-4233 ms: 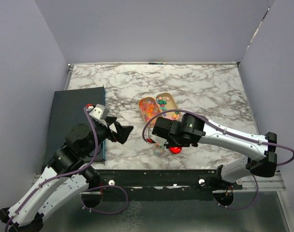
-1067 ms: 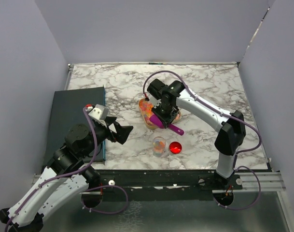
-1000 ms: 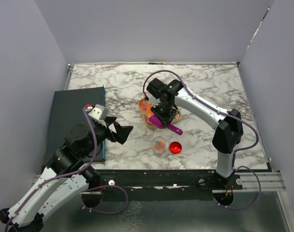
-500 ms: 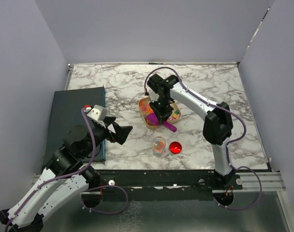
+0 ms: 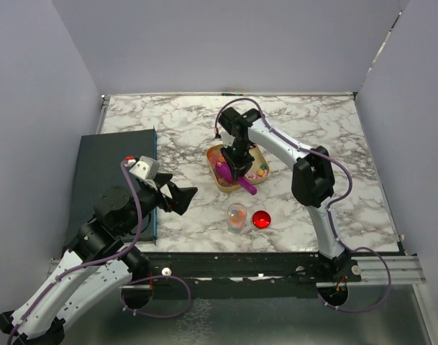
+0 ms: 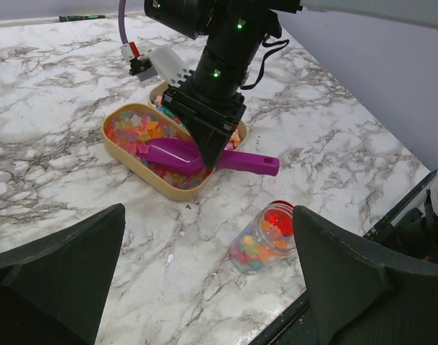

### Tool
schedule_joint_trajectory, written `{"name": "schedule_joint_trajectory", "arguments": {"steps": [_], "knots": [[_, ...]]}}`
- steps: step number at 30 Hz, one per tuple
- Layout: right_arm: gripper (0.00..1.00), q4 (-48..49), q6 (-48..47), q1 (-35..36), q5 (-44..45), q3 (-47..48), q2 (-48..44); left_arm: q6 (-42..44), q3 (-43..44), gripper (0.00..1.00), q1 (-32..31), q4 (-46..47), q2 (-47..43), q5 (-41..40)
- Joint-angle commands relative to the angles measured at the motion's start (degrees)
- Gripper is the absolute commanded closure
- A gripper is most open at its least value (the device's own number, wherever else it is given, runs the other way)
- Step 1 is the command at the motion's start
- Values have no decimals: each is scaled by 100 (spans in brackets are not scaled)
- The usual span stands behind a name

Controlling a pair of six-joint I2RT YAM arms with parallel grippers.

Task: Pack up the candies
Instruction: Scoop the fake candies from the storage box.

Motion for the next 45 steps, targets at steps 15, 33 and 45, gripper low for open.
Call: {"name": "schedule_joint_trajectory", "arguments": {"steps": [15, 33, 45], "knots": [[99, 914, 311, -120, 417, -442, 187, 57, -49, 1, -18, 61, 49, 25], [99, 1999, 2, -109, 612, -1916, -1194, 62, -53, 1, -18, 61, 166, -38], [99, 2203, -627, -45, 628, -2824, -2648, -2, 4, 1, -18, 89, 493, -101]]}}
